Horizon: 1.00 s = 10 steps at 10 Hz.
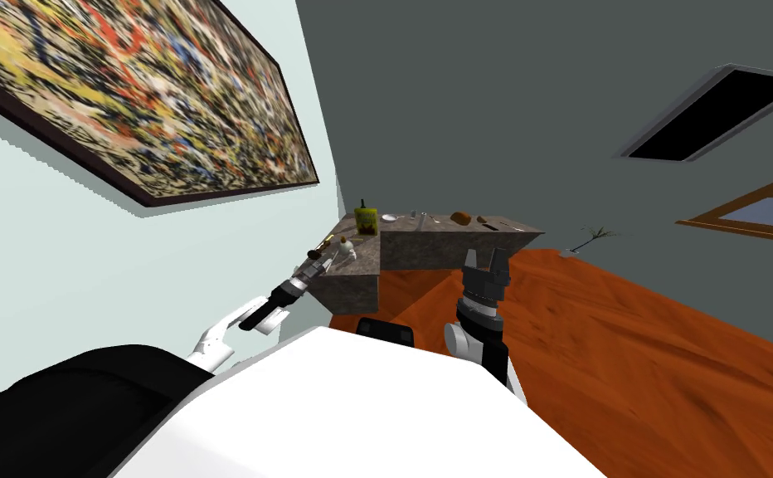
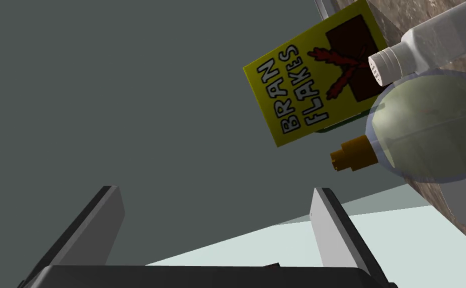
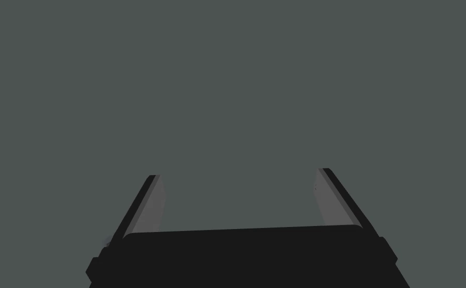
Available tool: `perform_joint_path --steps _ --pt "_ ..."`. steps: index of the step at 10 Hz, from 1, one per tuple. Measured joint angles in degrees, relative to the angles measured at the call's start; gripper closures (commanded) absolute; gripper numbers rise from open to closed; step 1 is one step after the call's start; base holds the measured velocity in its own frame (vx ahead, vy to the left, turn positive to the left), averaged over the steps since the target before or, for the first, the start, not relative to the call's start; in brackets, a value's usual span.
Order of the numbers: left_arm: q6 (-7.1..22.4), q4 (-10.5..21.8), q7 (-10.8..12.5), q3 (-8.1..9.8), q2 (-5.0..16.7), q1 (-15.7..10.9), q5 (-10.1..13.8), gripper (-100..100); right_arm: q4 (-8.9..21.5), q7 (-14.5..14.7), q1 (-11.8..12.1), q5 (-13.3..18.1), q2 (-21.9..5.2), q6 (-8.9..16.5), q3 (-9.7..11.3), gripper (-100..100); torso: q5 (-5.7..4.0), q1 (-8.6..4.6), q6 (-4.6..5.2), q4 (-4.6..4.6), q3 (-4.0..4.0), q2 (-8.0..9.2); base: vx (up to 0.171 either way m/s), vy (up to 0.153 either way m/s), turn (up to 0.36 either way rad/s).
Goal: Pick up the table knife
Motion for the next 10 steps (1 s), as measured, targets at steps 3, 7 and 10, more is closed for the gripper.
perform_joint_path --steps 3,7,10 --pt "1.5 2.9 0.4 -0.68 4.0 -0.2 0.1 -100 0.0 0.0 0.0 0.0 0.0 0.0 0.0 0 0.00 0.04 -0.02 0.00 0.00 -0.01 -0.001 -0.027 -0.092" --pt "5.2 6.7 1.2 -1.44 11.1 1.2 0.2 -100 0.0 0.0 0.0 0.0 0.0 0.0 0.0 0 0.00 0.04 0.00 0.00 -0.01 -0.02 0.003 -0.026 -0.149" --pt "9.0 10.9 1.2 -3.04 15.9 1.5 -0.3 -100 0.0 0.0 0.0 0.0 0.0 0.0 0.0 0 0.01 0.07 -0.04 0.00 -0.02 -0.04 0.010 -0.015 -0.117"
